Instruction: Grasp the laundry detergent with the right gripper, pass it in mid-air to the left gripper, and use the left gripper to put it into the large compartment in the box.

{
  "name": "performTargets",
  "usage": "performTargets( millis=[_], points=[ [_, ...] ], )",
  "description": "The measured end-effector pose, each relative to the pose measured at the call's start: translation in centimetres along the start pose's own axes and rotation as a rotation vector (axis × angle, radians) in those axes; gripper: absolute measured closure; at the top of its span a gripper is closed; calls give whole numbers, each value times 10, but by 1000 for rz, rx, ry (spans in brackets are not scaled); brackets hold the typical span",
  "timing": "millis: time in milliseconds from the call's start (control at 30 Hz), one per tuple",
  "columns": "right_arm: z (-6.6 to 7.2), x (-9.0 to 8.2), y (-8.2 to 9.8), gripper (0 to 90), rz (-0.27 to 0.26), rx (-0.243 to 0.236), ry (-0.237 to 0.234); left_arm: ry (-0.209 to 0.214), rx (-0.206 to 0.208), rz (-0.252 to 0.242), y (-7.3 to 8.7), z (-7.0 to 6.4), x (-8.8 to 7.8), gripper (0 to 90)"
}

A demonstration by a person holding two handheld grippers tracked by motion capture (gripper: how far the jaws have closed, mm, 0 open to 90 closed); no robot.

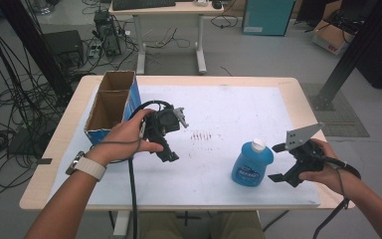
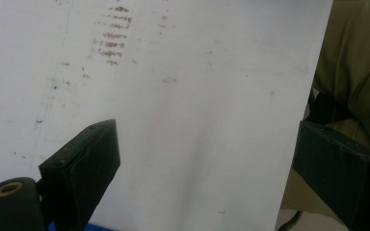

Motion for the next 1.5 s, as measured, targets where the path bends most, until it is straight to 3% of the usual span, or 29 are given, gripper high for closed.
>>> performTargets(
  millis=[400,967,1500],
  points=[
    [-1,2,4,45,-76,1,11,-1,4,5,0,0,0,98],
    [0,6,10,47,-132,-17,21,4,-1,3,-2,-1,1,99],
    [3,14,14,50,-180,2,25,0,-6,-1,-1,-1,1,99]
  ],
)
Point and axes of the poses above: each handheld gripper's, and its own axes: x roughly forward along the jaws, y roughly out of its underside, z roughly to its left, the point moved 3 cm from there along x, roughly forward along the jaws, and after that the axes turned 14 degrees about -z, right-handed, at the moved point
